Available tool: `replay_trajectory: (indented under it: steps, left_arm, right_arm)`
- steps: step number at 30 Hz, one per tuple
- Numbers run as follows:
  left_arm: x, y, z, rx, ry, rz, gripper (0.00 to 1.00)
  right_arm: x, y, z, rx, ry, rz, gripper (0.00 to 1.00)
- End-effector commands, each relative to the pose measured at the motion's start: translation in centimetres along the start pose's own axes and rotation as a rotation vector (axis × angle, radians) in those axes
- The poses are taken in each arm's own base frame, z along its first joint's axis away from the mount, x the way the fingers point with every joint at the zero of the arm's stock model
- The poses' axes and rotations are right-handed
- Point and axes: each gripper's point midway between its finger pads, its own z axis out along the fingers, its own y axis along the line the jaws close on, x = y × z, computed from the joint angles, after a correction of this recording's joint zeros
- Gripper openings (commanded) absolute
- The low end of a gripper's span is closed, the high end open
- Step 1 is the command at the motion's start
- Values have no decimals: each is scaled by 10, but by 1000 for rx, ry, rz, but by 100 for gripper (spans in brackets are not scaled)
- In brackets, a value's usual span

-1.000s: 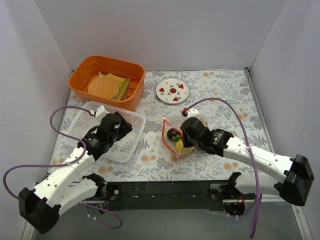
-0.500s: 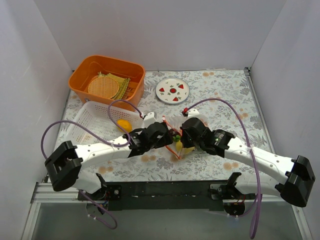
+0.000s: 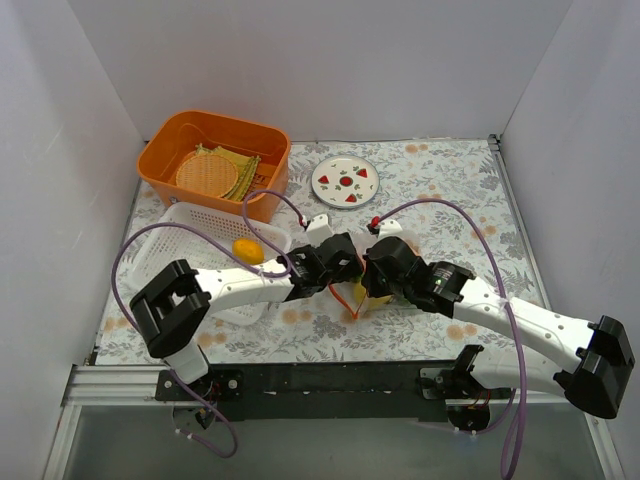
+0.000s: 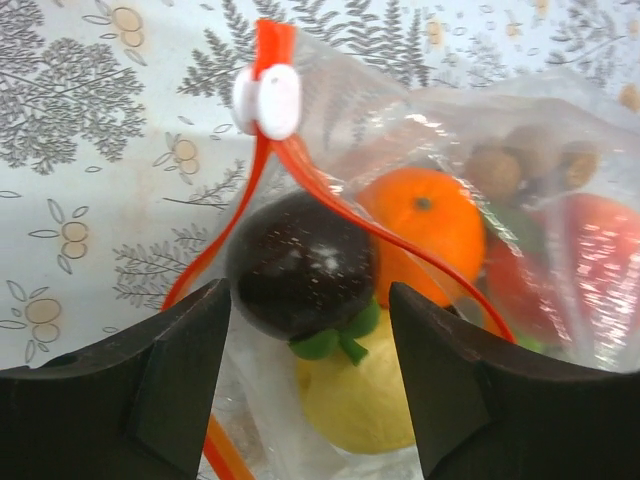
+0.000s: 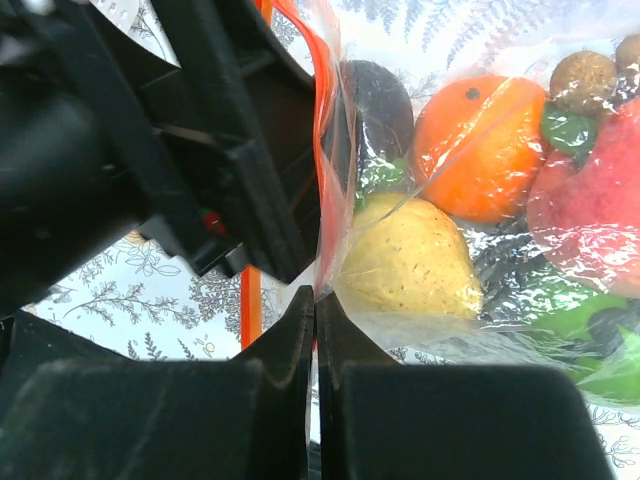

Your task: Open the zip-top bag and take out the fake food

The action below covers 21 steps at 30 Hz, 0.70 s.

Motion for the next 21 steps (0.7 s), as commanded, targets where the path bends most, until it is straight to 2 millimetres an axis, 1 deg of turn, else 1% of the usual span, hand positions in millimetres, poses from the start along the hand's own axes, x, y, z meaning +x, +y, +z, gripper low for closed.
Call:
replay_trajectory:
  steps: [1,4,7,8,10,11,14,17,20,21]
  left_arm:
    - [-8,9,5,-70,-54,2,67]
    - [-2,14,11,-78,-49,-7,71]
    - [-1,12,14,-63,-55,-21,73]
    - [-2,6,15,-42,-59,-28,73]
    - [0,3,20,-35,-57,-23,74]
    - [0,1,22,-31,-56,-13,77]
    - [10,3,32,-42,-35,-1,79]
    - [14,11,35,-62,-36,-12,75]
    - [13,11,33,-53,-37,-14,60]
    - [12,9,30,-46,-38,-13,49]
  right_arm:
    - [-6,8,-5,-39,-24,23,1]
    - [-5,8,-5,-43,-21,26,1]
    - [-3,9,-5,-47,-18,28,1]
    - [-1,8,-5,-48,-13,28,1]
    - [0,8,-4,-49,-11,28,1]
    - [1,8,-4,-48,-8,27,1]
    - [4,7,-3,-47,-1,27,1]
    - [5,7,-4,-50,-3,27,1]
    - [6,5,-3,-42,-2,26,1]
    - [6,4,-3,-39,-4,26,1]
